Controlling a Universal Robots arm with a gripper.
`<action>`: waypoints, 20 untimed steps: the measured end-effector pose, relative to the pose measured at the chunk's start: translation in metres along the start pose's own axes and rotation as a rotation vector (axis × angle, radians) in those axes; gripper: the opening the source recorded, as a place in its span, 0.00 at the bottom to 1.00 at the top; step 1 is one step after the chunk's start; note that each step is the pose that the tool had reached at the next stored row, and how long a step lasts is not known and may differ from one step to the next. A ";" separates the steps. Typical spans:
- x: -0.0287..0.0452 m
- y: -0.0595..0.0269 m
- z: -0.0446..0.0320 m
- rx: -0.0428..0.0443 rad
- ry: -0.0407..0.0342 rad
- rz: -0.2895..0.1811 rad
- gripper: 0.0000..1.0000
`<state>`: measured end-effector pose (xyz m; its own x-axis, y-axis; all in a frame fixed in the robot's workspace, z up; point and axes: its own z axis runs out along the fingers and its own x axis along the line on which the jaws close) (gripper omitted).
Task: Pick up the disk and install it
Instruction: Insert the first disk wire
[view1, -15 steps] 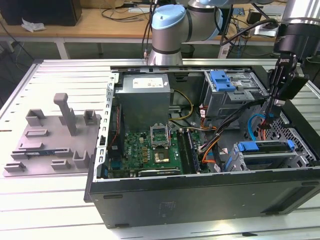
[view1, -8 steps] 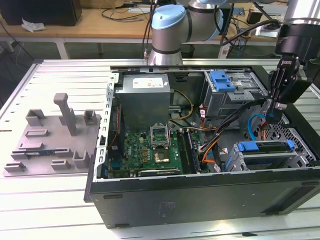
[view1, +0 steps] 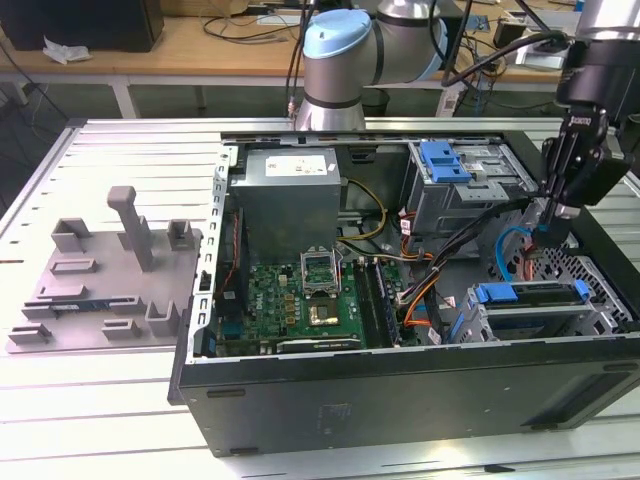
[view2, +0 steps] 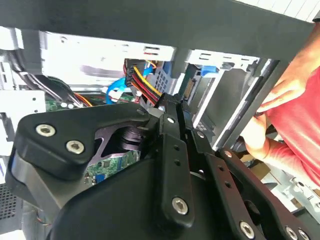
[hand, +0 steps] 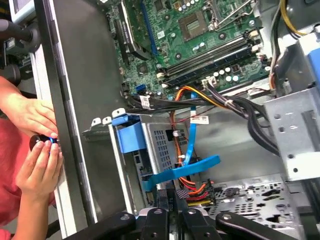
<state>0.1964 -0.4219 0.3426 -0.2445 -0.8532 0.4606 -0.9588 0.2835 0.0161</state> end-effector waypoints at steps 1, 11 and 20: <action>0.0028 0.0001 0.0015 -0.0001 0.0001 0.000 0.17; 0.0323 -0.0017 0.0168 -0.0101 -0.0666 -0.016 0.17; 0.0389 -0.0039 0.0201 -0.0088 -0.1460 -0.035 0.17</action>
<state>0.1877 -0.4650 0.3426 -0.2304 -0.9170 0.3257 -0.9659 0.2561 0.0378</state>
